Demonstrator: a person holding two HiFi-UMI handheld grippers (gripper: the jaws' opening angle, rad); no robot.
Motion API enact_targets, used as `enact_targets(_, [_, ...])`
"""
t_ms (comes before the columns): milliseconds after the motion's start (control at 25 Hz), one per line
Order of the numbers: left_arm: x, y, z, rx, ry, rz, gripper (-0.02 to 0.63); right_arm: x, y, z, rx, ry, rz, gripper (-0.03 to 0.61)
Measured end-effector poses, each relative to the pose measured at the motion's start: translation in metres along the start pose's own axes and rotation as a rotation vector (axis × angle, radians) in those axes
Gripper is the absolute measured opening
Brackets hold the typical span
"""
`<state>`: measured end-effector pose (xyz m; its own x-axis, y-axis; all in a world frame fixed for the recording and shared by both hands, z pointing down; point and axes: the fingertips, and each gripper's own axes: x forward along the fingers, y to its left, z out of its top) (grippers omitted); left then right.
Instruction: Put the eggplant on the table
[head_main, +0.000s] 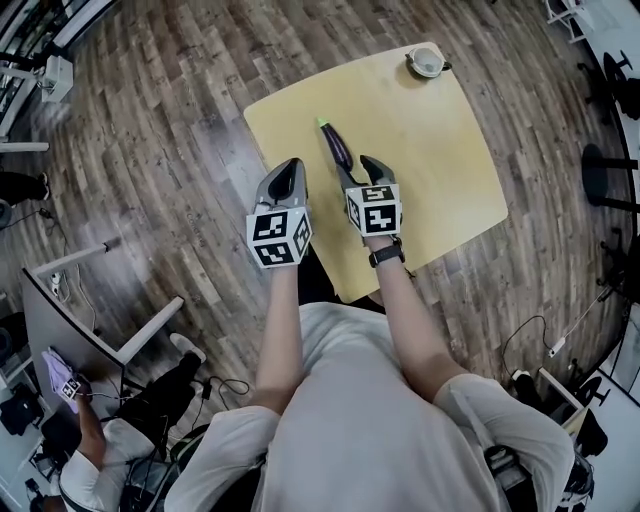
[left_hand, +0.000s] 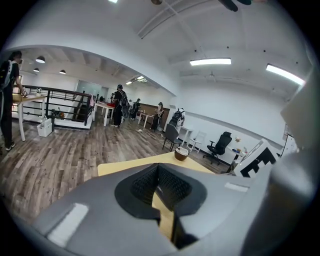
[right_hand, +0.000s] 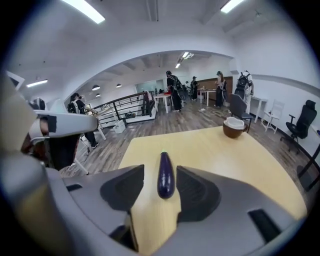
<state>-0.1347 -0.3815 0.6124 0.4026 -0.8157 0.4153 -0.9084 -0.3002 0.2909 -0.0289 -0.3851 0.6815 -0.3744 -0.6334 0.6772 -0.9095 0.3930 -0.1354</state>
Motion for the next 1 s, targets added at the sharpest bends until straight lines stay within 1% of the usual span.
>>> enact_targets(80, [-0.012,-0.009,0.01,0.018,-0.026,0.004,0.009,-0.019,0.002,0.005,-0.007,-0.036,0.004,0.196])
enact_targets(240, [-0.038,-0.027,0.028,0.056,-0.078,0.027,0.009,-0.054,0.01,0.013,-0.046,-0.081,0.028,0.195])
enact_targets(440, [-0.071,-0.053,0.043,0.119,-0.128,0.048,0.009,-0.095,0.02,0.027,-0.069,-0.162,0.055,0.173])
enact_targets(640, [-0.106,-0.072,0.059,0.162,-0.192,0.064,0.009,-0.137,0.034,0.041,-0.132,-0.25,0.058,0.155])
enact_targets(840, [-0.141,-0.093,0.085,0.216,-0.319,0.122,0.009,-0.181,0.037,0.058,-0.119,-0.344,0.081,0.14])
enact_targets(920, [-0.154,-0.098,0.092,0.23,-0.351,0.148,0.009,-0.198,0.039,0.064,-0.123,-0.38,0.086,0.135])
enact_targets(1000, [-0.165,-0.102,0.095,0.237,-0.364,0.174,0.009,-0.214,0.04,0.068,-0.125,-0.411,0.09,0.127])
